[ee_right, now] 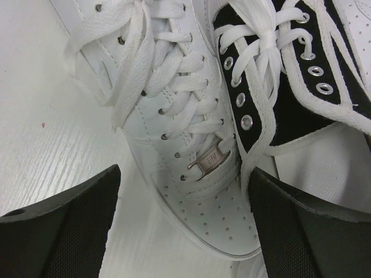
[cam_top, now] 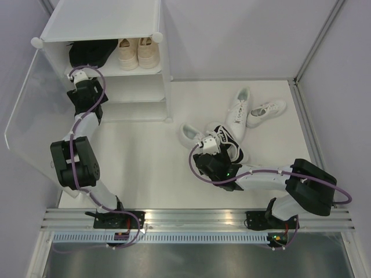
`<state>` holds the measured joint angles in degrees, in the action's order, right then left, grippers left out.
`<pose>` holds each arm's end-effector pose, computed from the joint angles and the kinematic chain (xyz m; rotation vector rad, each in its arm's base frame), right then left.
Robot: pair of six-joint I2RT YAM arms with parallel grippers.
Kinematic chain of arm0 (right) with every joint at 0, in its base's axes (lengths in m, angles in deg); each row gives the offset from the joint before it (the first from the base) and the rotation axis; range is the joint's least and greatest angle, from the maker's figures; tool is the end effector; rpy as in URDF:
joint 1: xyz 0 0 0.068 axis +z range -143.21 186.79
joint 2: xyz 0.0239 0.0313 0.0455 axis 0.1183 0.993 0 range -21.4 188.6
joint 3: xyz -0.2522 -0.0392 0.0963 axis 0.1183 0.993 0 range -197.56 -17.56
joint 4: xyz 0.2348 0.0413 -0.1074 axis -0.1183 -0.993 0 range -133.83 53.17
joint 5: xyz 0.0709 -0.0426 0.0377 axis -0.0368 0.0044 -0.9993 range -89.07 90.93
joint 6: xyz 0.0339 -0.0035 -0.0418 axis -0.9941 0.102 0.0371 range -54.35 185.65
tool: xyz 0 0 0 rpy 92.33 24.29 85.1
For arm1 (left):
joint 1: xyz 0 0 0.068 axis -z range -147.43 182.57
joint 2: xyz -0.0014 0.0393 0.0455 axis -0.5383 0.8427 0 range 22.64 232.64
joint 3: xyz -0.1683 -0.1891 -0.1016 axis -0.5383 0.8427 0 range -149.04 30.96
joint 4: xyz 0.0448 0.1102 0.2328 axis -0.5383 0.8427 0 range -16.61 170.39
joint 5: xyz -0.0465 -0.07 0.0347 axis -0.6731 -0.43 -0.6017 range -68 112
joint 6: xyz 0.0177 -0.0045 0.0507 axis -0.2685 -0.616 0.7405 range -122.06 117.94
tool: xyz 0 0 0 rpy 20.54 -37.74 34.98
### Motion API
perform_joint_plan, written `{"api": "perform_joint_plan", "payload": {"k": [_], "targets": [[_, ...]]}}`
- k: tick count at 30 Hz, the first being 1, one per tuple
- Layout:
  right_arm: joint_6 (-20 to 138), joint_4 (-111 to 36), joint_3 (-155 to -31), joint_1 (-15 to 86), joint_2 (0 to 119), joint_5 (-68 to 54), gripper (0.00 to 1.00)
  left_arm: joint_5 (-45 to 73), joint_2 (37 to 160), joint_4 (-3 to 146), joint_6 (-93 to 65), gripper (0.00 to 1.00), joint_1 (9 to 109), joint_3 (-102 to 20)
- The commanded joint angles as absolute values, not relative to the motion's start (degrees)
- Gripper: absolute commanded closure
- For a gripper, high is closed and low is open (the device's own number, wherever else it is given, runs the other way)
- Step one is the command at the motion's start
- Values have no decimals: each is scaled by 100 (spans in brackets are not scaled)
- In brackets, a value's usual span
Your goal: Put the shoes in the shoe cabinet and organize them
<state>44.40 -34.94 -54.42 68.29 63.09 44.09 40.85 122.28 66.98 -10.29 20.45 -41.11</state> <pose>0.1521 0.2290 0.1641 -0.4041 2.0822 -0.0584 0.3980 0.0971 0.2747 -0.5553 1.8550 0.3639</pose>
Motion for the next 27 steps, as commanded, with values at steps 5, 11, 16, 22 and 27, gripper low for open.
{"api": "perform_joint_plan", "payload": {"k": [5, 11, 16, 22, 27], "targets": [[3877, -4094, -5824, 6858, 5807, 3679, 8, 3361, 10475, 7847, -1778, 0, 2211, -3488], [3613, -5351, -6421, 6744, 5332, 4241, 8, 2597, 9009, 9190, -2113, 0, 2536, -3241], [3638, -6310, -6730, 5928, 5015, 4391, 9, 2007, 7882, 9940, -2314, 0, 2562, -2864], [3902, -6399, -6818, 4855, 5128, 3979, 14, 1172, 6600, 10204, -2430, 0, 2562, -1871], [3894, -6240, -6941, 4486, 5831, 3732, 19, 1540, 6062, 10310, -2192, 0, 3159, -1299]]}}
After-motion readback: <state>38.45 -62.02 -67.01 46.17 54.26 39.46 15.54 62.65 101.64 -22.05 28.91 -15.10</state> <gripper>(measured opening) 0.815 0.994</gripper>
